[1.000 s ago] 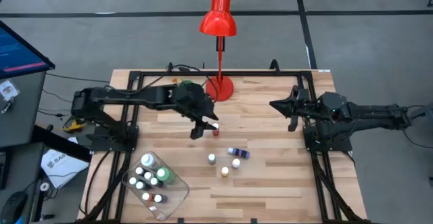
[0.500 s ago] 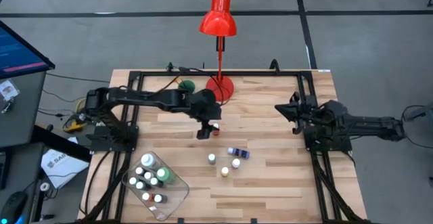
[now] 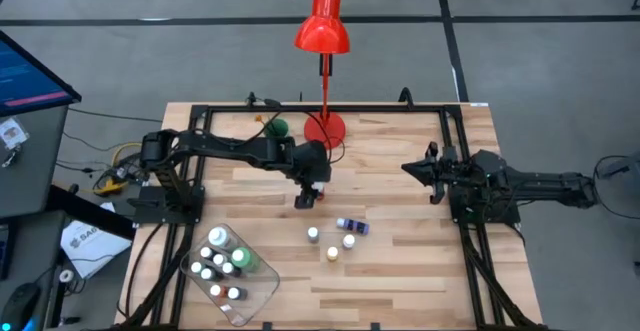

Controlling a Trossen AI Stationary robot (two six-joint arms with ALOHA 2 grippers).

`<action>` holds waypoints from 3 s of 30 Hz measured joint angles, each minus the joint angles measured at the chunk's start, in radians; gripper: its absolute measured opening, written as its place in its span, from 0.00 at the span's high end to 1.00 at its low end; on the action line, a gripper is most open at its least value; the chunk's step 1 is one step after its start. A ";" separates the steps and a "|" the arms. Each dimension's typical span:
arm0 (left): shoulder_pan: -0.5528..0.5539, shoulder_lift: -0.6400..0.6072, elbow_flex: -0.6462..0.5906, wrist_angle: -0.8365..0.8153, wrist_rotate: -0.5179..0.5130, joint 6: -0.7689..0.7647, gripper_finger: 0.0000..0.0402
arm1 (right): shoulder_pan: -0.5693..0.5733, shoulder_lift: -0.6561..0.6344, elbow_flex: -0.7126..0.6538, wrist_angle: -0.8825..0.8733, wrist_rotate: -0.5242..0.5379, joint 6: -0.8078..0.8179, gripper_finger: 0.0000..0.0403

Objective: Pick & Place Paint Supplies
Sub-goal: Put the orange coloring bottle into the transparent bin

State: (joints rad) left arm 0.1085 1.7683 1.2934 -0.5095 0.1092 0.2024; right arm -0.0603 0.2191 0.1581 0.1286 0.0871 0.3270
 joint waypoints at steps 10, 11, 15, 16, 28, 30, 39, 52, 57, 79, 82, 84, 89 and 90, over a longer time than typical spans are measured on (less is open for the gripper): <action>0.000 0.000 0.000 -0.012 -0.038 0.003 0.44 | -0.001 -0.004 0.000 -0.106 -0.012 -0.004 1.00; 0.000 0.000 0.000 -0.014 -0.040 0.003 0.44 | -0.001 -0.004 0.000 -0.105 -0.012 -0.004 1.00; 0.000 0.000 -0.015 -0.020 -0.039 0.002 0.45 | -0.001 -0.006 -0.050 -0.023 -0.037 0.017 1.00; 0.000 0.000 -0.020 -0.028 -0.039 0.000 0.45 | -0.001 -0.010 -0.087 0.023 -0.047 0.035 1.00; -0.003 0.000 -0.034 -0.022 -0.038 0.000 0.47 | -0.001 -0.014 -0.149 0.041 -0.062 0.288 1.00; -0.006 0.000 -0.034 -0.020 -0.038 0.001 0.47 | -0.001 -0.015 -0.149 0.035 -0.062 0.363 1.00; -0.010 0.000 -0.034 0.047 -0.037 0.008 0.48 | 0.000 -0.015 -0.150 0.033 -0.061 0.442 1.00; -0.019 -0.005 -0.097 0.075 -0.061 0.007 0.52 | 0.000 -0.015 -0.150 0.032 -0.061 0.442 1.00; -0.024 -0.010 -0.097 0.097 -0.062 0.003 0.52 | 0.000 -0.015 -0.150 0.032 -0.061 0.442 1.00; -0.077 -0.134 -0.098 0.093 -0.065 -0.123 0.78 | 0.000 -0.015 -0.150 0.032 -0.061 0.442 1.00; -0.132 -0.257 -0.097 0.058 -0.065 -0.183 0.78 | -0.001 -0.015 -0.150 0.032 -0.061 0.442 1.00; -0.184 -0.353 -0.097 0.042 -0.055 -0.208 0.78 | 0.000 -0.015 -0.150 0.032 -0.061 0.442 1.00; -0.370 -0.564 -0.097 0.008 -0.047 -0.245 0.77 | 0.000 -0.015 -0.150 0.032 -0.061 0.442 1.00; -0.416 -0.598 -0.097 0.001 -0.061 -0.257 0.77 | 0.000 -0.015 -0.150 0.032 -0.061 0.442 1.00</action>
State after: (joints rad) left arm -0.3072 1.1703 1.1969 -0.5084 0.0480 -0.0546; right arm -0.0606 0.2043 0.0078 0.1606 0.0263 0.7685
